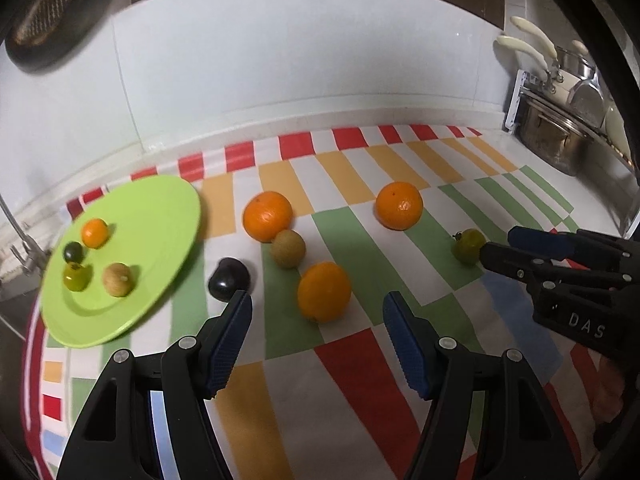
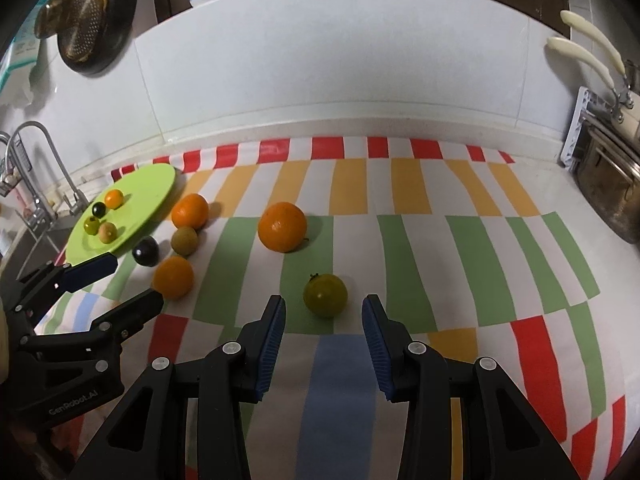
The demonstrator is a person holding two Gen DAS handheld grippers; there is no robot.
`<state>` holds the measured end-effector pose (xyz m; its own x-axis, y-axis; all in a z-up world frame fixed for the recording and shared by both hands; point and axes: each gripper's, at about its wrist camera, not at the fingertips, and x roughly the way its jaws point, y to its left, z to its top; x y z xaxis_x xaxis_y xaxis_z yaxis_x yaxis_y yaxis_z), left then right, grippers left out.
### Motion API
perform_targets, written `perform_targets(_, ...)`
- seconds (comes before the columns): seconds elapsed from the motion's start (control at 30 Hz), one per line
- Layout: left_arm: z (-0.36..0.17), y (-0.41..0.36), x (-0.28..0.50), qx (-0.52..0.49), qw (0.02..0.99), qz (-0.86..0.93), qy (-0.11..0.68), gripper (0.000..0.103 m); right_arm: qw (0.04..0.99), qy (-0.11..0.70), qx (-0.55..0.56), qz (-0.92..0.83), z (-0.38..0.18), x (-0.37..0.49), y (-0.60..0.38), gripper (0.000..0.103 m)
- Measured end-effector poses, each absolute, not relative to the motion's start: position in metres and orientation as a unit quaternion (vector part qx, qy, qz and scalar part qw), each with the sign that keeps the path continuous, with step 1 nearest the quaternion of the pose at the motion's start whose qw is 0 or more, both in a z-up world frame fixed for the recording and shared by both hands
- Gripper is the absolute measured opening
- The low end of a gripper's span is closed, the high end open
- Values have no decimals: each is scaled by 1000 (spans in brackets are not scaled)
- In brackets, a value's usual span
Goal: Organize fruits
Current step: 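Grasp the large orange with the left tool while the right tool grasps the green tomato, then lift the orange and green tomato and carry both over the green plate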
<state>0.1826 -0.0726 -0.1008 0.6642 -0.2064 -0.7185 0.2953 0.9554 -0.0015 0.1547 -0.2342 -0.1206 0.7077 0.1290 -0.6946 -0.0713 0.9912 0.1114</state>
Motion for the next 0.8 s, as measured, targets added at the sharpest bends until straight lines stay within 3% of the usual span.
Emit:
perform_targets(0.6, -120, -82, 208, 47, 891, -150, 426, 42, 917, 393, 32, 67, -140, 179, -231, 40)
perform_targets(0.8, -120, -82, 209, 48, 888, -157, 428, 32, 914, 398, 25, 74, -142, 182, -226, 34)
